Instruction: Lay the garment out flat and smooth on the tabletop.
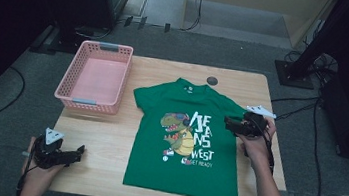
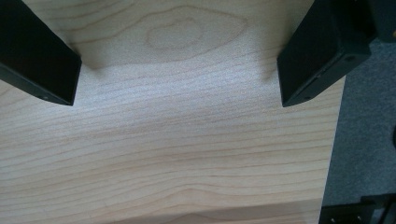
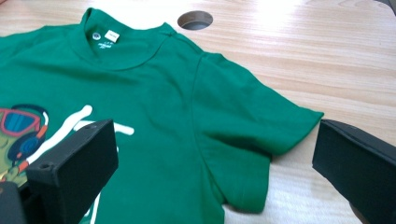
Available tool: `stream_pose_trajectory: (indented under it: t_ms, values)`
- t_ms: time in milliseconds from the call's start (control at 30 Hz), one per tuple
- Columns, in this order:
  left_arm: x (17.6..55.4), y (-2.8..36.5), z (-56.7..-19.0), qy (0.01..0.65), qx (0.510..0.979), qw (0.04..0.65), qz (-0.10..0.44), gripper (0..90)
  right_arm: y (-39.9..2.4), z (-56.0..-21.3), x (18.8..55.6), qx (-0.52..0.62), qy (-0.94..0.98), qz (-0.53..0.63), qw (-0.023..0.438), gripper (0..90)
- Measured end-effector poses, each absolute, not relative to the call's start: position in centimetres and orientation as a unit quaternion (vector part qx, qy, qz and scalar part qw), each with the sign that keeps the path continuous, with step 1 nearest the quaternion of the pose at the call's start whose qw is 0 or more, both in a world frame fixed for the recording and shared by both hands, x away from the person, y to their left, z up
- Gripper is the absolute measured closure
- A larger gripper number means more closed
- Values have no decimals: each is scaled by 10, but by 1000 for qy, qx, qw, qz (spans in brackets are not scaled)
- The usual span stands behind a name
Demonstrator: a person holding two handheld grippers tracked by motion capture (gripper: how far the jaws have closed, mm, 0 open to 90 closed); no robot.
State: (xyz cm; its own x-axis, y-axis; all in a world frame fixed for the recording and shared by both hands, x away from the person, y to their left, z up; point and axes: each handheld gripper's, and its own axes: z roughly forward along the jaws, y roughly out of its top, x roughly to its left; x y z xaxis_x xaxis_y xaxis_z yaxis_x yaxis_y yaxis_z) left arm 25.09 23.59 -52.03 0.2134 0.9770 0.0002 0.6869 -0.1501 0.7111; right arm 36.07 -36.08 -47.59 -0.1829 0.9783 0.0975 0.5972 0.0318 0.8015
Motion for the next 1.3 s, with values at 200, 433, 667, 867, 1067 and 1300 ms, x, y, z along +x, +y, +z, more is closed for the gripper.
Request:
stream_pose_trajectory:
  t_ms: [200,433,667,867,1067,1300]
  values:
    - [251,236,-520,580,718,300,242,0,-364,-477,349,584,676,373,251,0]
    - [251,235,-520,580,718,300,242,0,-367,-478,334,576,680,369,265,0]
    - [251,235,-520,580,718,299,242,0,-373,-480,320,577,680,367,265,0]
    - [251,235,-520,579,718,300,242,0,-377,-482,309,575,682,364,269,0]
    - [251,235,-520,579,719,299,242,0,-381,-486,300,575,683,361,269,0]
    - [251,235,-520,578,720,299,241,0,-386,-490,288,576,684,358,269,0]
